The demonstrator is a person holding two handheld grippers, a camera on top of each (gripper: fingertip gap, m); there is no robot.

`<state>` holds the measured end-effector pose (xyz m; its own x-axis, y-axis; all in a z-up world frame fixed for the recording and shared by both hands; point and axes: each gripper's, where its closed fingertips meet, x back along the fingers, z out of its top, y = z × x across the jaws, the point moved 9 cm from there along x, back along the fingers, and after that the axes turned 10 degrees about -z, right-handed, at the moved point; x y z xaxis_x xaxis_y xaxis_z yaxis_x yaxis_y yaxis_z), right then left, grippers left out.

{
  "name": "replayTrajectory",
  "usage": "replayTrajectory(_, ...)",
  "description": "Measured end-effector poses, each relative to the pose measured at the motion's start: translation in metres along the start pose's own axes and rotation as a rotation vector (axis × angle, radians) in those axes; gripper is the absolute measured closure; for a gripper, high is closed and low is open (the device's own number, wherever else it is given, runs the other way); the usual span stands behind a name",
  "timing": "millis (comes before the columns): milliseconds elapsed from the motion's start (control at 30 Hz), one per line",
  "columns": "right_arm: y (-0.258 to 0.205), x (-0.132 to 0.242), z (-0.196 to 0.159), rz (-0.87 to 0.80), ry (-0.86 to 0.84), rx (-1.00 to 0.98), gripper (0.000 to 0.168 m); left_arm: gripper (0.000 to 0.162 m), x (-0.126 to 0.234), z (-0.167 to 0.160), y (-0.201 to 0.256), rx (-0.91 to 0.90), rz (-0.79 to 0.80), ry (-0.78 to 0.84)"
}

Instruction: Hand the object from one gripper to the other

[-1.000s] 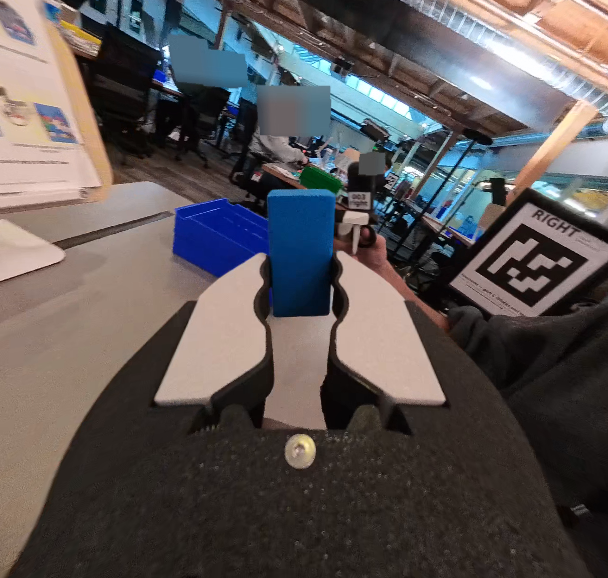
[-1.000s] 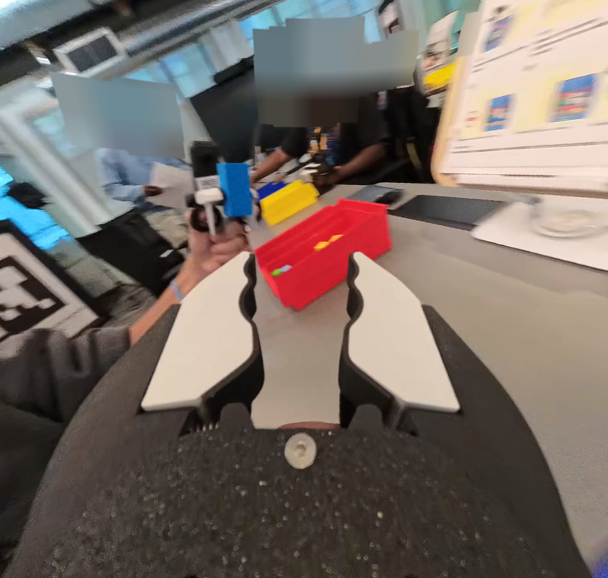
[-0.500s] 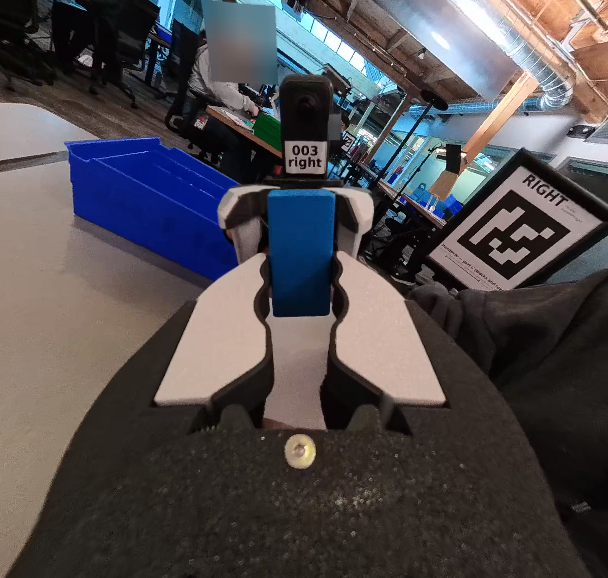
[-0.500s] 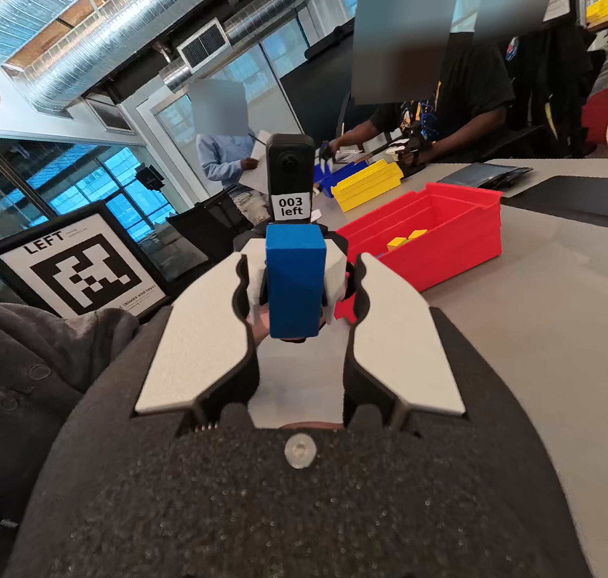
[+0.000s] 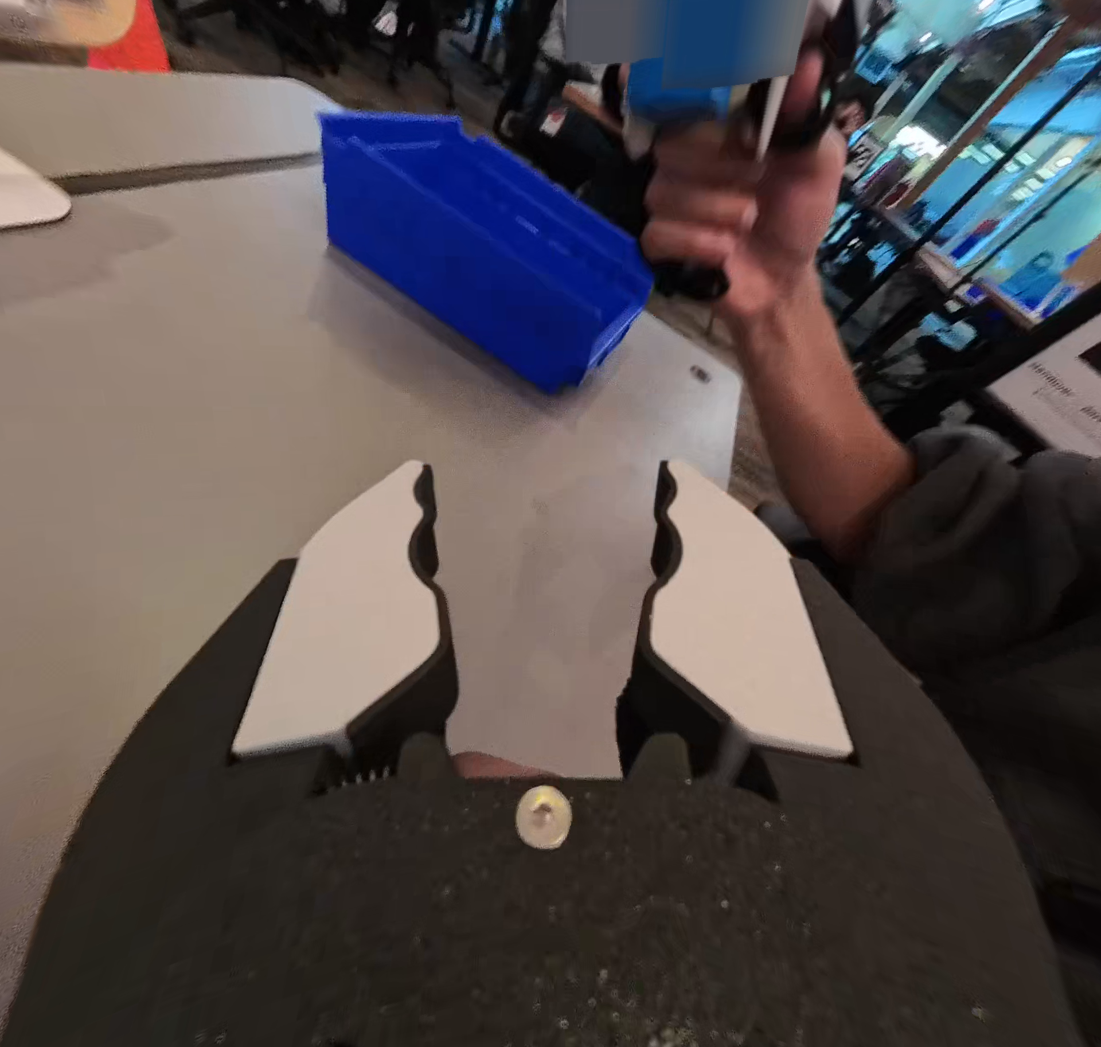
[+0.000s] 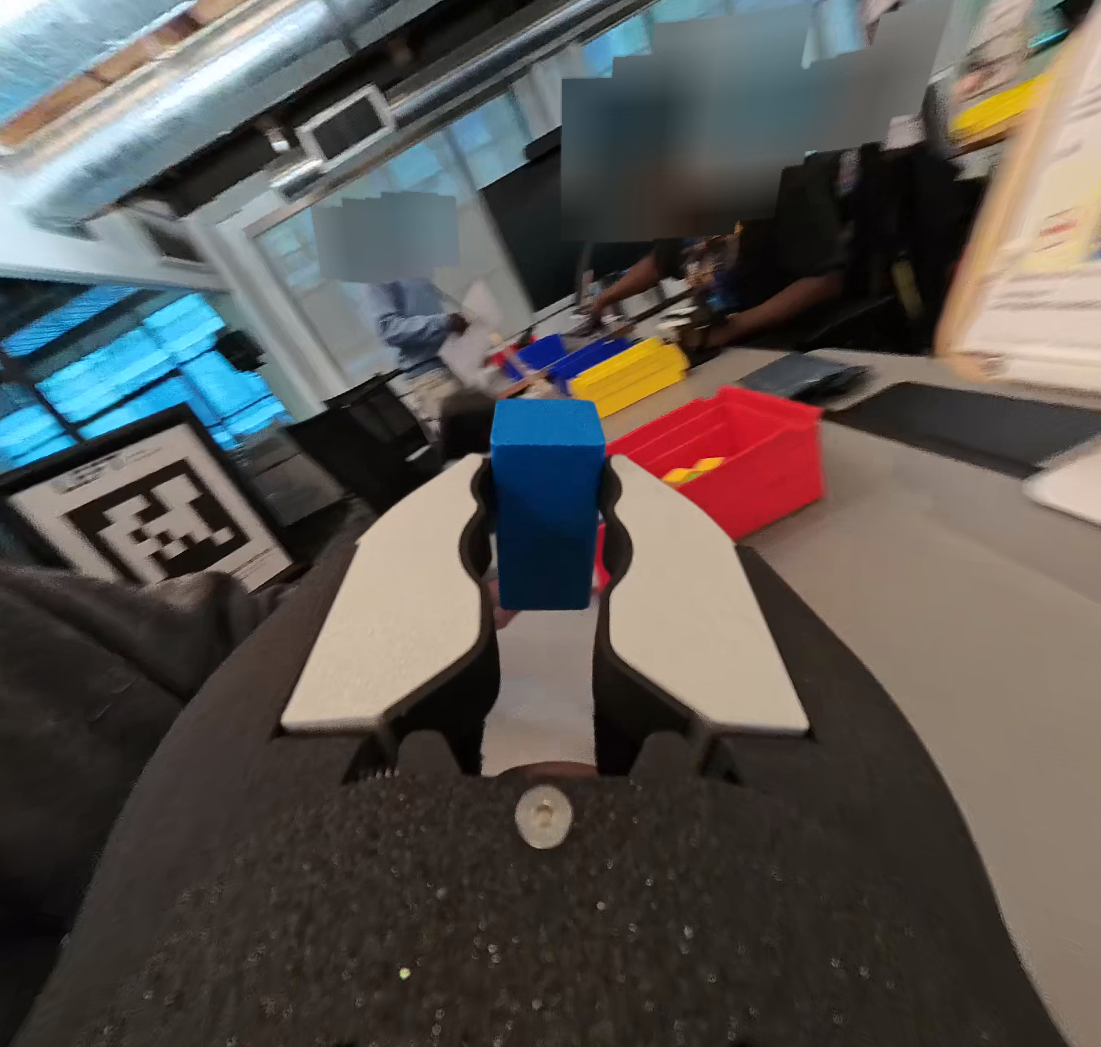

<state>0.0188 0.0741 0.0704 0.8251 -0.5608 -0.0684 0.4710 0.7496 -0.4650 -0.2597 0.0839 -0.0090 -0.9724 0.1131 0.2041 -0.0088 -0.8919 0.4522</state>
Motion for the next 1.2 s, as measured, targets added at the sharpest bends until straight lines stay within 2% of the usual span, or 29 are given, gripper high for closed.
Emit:
replayTrajectory(133, 0.028, 0.060, 0.046, -0.394, 0.046, 0.038, 0.134, 0.099, 0.044, -0.065, 0.021, 0.004, 0.181, -0.086)
replayTrajectory(267, 0.090, 0.103, 0.069, -0.853, -0.065, -0.060, 0.134, 0.101, 0.081, -0.106, 0.056, 0.084, 0.267, -0.008)
replayTrajectory(367, 0.148, 0.113, 0.064, -1.087, -0.270, -0.144, 0.134, 0.104, 0.103, -0.122, 0.082, 0.104, 0.352, 0.075)
replayTrajectory(500, 0.218, 0.111, 0.033, -1.287, -0.614, -0.227, 0.134, 0.106, 0.120, -0.133, 0.104, 0.043, 0.506, 0.128)
replayTrajectory(633, 0.264, 0.106, 0.004, -1.349, -0.845, -0.308, 0.134, 0.106, 0.125, -0.142, 0.112, -0.020, 0.592, 0.087)
replayTrajectory(800, 0.298, 0.107, -0.011, -1.414, -0.967, -0.385, 0.134, 0.106, 0.127, -0.146, 0.115, -0.038, 0.605, 0.092)
replayTrajectory(933, 0.310, 0.108, -0.022, -1.447, -1.003, -0.414, 0.134, 0.106, 0.130, -0.154, 0.109, -0.009, 0.616, 0.076)
replayTrajectory(1067, 0.305, 0.108, -0.017, -1.447, -0.966, -0.357, 0.130, 0.106, 0.140, -0.146, 0.113, -0.018, 0.632, 0.054)
replayTrajectory(1100, 0.299, 0.109, -0.009, -1.447, -0.923, -0.324, 0.121, 0.106, 0.144, -0.140, 0.117, -0.034, 0.641, 0.043)
replayTrajectory(1200, 0.257, 0.112, 0.028, -1.388, -0.690, -0.193, 0.121, 0.105, 0.163, -0.119, 0.133, -0.079, 0.702, 0.002)
